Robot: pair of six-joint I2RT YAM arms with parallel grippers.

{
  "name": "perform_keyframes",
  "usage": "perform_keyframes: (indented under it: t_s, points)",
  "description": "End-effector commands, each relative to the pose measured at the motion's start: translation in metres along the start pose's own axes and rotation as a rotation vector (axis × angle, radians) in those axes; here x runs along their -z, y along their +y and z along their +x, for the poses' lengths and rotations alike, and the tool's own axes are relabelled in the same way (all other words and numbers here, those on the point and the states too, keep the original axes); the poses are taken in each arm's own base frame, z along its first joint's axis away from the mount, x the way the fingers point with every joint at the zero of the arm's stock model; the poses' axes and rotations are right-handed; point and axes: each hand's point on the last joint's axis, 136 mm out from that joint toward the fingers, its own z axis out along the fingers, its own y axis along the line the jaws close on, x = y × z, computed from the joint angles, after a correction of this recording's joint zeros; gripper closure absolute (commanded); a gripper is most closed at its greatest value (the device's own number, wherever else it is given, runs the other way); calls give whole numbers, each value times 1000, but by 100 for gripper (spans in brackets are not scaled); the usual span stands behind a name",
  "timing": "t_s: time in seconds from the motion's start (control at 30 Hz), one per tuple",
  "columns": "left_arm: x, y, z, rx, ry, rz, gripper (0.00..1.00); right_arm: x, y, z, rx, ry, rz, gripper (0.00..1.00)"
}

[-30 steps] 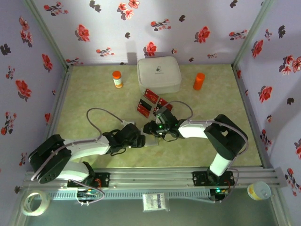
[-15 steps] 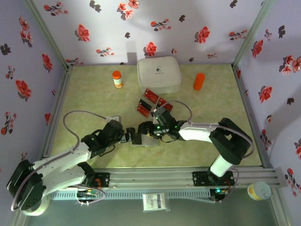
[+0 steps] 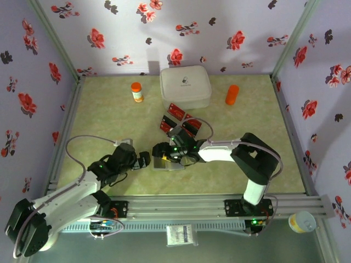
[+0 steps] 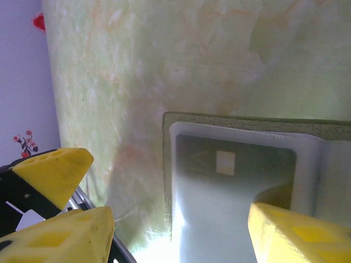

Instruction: Put the credit cards into the card holder

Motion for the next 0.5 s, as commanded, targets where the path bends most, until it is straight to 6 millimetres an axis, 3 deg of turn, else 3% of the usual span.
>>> perform_keyframes:
  t_s: [0.0, 0.2, 0.33, 0.47]
  points:
    - [0, 6, 5, 10, 14, -11, 0, -6, 7, -8, -12, -27, -16, 34]
    - [-1, 8, 8, 10, 23, -12, 0, -8, 0, -8, -39, -40, -6, 38]
    - [-2, 8, 9, 6, 29, -14, 0, -8, -4, -8, -55, -46, 6, 53]
    - [-2, 7, 9, 3, 29, -11, 0, -11, -9, -7, -69, -43, 18, 75]
